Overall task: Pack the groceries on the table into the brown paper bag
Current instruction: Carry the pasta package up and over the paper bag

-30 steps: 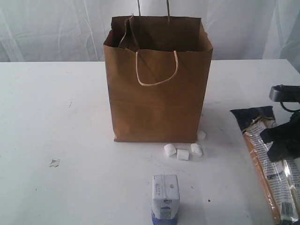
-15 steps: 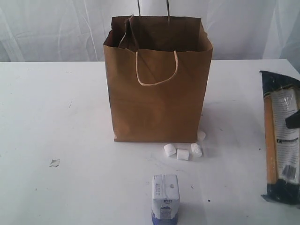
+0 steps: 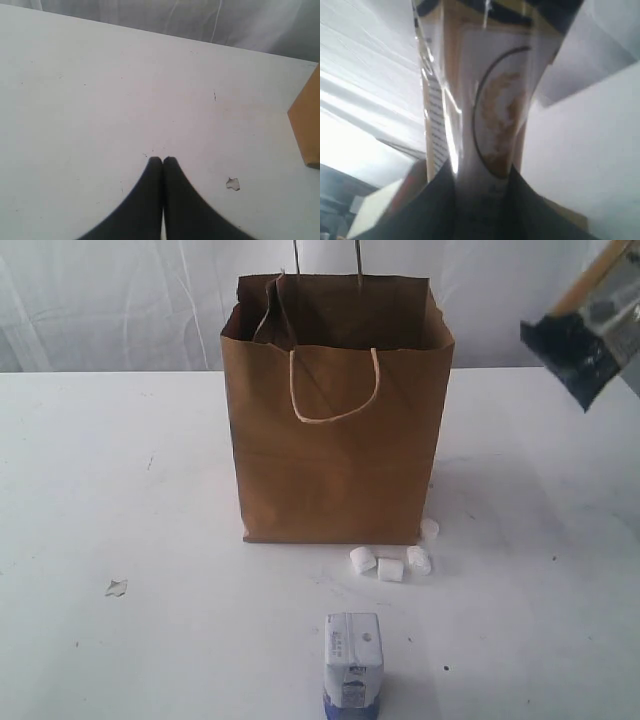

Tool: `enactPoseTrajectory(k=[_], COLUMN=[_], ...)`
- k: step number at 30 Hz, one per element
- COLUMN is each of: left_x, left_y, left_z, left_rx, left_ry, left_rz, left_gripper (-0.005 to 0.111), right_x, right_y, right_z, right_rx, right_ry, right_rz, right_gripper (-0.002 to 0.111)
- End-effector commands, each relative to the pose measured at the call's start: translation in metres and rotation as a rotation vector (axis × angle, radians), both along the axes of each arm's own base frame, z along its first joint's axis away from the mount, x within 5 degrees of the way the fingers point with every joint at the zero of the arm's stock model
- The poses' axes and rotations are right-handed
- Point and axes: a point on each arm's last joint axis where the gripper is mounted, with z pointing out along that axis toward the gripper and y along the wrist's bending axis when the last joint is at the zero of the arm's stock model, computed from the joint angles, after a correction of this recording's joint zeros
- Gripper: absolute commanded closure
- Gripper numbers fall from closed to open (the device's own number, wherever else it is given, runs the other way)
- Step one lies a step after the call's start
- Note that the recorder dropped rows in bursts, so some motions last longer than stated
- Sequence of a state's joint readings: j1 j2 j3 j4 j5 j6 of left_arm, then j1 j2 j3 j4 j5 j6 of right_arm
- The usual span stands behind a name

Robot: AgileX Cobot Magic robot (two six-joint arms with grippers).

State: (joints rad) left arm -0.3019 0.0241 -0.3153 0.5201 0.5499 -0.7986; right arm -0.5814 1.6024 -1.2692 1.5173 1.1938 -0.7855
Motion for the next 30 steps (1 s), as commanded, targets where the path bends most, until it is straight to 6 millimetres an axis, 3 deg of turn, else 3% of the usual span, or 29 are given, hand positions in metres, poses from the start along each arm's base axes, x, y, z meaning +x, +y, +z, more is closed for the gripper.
enactPoseTrajectory(k=[1, 7, 15, 30], left_x=[0.0, 0.0, 0.0, 0.0], left_y=[0.0, 0.0, 0.0, 0.0], left_z=[-0.001, -0.001, -0.001, -0.001], left_rx=[-0.006, -0.006, -0.006, -0.006], left_ry=[-0.005, -0.005, -0.005, -0.005], left_rz=[0.004, 0.004, 0.004, 0.004], left_gripper=[0.107, 0.107, 0.107, 0.107], right_x=[0.005, 0.007, 0.02, 0.084], right_y=[-0.006, -0.006, 0.012, 0.071], right_z=[0.035, 0.055, 0.085, 0.065], right_rx=[0.185, 0.138, 0.072, 0.028], right_ry=[-0.155, -0.221, -0.323, -0.385], right_rz=[-0.028, -0.018, 0.061, 0.271], right_gripper=[0.108, 0.108, 0.108, 0.108])
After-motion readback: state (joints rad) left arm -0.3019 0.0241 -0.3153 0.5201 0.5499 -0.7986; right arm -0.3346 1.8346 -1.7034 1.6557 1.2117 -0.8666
